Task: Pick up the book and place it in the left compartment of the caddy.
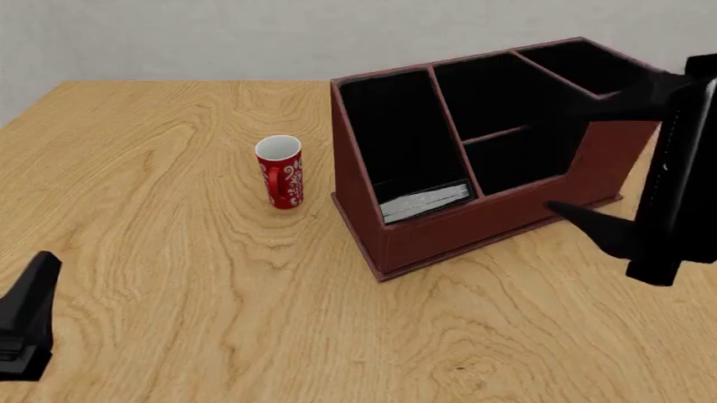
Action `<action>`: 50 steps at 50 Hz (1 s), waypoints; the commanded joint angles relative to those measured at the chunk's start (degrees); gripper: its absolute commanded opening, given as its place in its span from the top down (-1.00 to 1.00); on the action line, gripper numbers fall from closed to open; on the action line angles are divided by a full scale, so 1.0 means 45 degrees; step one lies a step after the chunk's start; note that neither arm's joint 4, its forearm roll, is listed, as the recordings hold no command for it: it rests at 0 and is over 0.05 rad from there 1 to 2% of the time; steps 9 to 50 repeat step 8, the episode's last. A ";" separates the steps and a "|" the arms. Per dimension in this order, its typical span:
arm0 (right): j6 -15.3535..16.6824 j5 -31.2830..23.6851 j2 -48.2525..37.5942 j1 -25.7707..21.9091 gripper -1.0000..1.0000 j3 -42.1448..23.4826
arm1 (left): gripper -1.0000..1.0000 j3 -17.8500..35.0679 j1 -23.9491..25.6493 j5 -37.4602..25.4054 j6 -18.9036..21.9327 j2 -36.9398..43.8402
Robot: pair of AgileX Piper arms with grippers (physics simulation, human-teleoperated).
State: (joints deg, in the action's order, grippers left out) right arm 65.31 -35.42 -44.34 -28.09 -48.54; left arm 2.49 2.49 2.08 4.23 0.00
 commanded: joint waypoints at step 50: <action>-0.2235 0.0464 0.1525 0.0929 -1.00 0.0694 | -1.00 0.0255 0.1026 -0.0122 0.0659 0.0000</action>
